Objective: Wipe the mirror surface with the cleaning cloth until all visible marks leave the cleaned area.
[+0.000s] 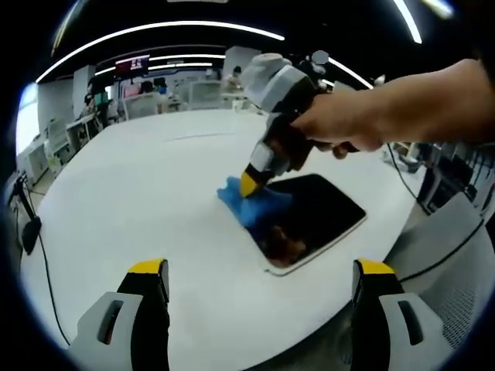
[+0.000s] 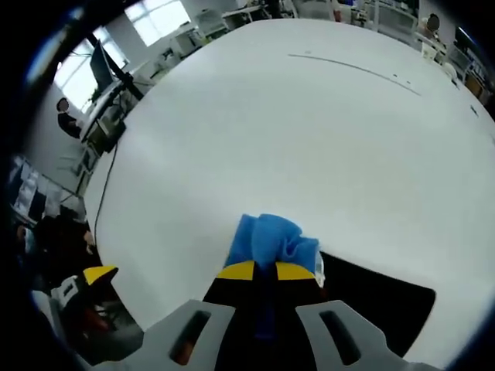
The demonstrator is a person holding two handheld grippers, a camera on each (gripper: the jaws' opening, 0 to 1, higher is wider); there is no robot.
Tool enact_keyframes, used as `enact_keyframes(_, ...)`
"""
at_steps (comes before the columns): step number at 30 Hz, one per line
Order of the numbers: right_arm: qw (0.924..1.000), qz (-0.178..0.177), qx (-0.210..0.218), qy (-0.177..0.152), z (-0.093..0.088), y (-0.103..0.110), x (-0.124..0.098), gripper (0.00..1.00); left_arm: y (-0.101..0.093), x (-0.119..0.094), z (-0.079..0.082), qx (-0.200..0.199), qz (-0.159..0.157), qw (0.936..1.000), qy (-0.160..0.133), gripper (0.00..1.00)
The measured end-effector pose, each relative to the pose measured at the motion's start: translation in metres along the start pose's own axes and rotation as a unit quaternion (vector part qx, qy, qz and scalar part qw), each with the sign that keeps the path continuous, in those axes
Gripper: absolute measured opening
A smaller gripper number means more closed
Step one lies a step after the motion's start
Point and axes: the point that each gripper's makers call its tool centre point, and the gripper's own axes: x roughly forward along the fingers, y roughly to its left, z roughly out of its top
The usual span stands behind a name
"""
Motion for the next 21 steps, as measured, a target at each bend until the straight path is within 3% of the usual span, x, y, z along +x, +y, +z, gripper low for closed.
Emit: enact_keyframes(21,0.9998,0.014,-0.012,0.0,-0.021,0.017,-0.005,0.02,0.003,-0.001,0.001,0.002,0.006,1.0,-0.003,0.99)
